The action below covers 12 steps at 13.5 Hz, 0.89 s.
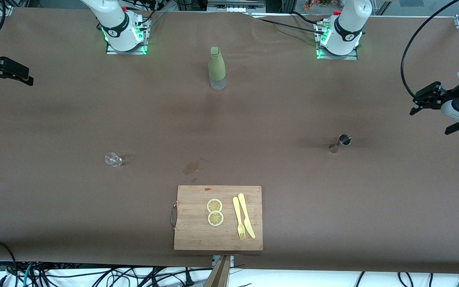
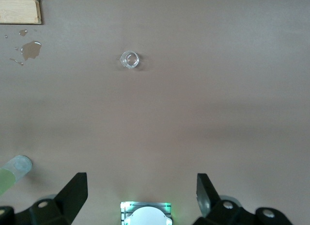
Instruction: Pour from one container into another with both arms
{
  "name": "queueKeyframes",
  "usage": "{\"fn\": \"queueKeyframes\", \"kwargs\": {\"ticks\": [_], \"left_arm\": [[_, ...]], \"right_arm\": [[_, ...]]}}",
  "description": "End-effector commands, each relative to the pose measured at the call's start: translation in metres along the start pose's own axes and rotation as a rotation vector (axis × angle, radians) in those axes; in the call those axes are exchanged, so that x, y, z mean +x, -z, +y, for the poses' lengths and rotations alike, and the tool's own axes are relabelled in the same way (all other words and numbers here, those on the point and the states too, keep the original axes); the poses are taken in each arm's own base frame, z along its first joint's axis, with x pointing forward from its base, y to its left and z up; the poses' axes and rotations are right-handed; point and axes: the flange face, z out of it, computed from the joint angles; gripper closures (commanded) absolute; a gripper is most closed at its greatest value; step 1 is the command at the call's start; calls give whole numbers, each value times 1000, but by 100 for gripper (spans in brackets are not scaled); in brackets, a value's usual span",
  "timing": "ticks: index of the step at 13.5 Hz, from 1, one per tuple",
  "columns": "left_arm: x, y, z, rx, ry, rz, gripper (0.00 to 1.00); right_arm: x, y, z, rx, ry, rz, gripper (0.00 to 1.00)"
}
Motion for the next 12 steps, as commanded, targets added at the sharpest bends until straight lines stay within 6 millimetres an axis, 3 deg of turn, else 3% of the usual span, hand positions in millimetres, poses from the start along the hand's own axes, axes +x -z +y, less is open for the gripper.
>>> {"fn": "queueKeyframes", "kwargs": {"ticks": [1,5,12], "left_arm": [[-11,3,30,20,162,-29,0],[-23,-9,51,-12,333,-76,0],[-34,-11,41,-35,444,-79,0]], "right_arm": [[0,-3,3,-16,-20,4,0],[0,-3,5,-15,-23,5,0],[0,-3,8,-15,-29,4,0]]}}
